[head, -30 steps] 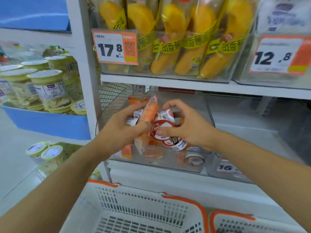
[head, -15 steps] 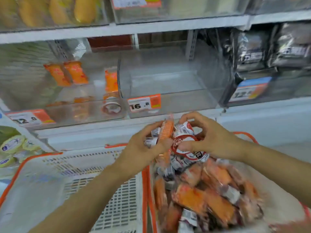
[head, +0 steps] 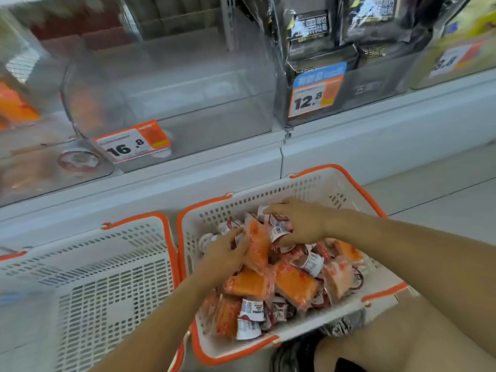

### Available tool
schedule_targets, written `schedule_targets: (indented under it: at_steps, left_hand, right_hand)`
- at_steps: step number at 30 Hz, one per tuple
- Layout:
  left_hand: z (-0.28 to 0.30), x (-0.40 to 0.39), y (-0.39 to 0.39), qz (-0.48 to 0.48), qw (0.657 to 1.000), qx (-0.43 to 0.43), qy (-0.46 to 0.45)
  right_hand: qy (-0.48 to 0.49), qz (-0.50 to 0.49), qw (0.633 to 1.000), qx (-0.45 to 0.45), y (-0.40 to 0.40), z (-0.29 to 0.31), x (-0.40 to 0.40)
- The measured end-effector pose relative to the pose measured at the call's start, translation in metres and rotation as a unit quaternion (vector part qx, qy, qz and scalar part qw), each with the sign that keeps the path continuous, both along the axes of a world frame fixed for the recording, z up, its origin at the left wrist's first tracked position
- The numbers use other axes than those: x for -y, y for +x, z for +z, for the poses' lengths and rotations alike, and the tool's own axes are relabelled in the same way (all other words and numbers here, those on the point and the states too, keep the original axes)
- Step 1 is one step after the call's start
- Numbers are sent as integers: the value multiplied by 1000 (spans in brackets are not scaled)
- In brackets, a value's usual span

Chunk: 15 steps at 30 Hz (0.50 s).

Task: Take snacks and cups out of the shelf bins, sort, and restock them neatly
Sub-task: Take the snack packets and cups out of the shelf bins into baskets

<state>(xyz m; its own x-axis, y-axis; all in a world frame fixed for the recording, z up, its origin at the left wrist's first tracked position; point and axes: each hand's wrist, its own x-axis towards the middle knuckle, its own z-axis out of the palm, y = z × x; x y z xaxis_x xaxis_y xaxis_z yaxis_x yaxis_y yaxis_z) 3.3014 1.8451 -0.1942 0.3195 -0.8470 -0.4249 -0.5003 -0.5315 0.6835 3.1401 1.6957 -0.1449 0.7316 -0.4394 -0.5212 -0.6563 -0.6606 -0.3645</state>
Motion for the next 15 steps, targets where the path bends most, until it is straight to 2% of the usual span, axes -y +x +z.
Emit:
schedule_targets:
  at_steps: [4,6,8,11,13,15]
  left_hand:
    - [31,0,56,-47,998,46,-2]
    - [62,-5,85,-74,995,56,-31]
    - [97,-12,116,-57,993,60,-85]
    - [152,-26,170,27,984,60,-163]
    - [187,-38,206,103,970,46,-217]
    - [217,-51,244,174,950,23,-258]
  right_hand:
    - [-119,71,987,-81,18,24,-2]
    - [-174,98,978,-68,35,41,-6]
    - [-192,108,975,-4,56,64,-11]
    - [-185,94,964,169,97,103,-23]
    - [-195,107,935,275,133,133,-33]
    - [-225,143,900,343,175,164,-44]
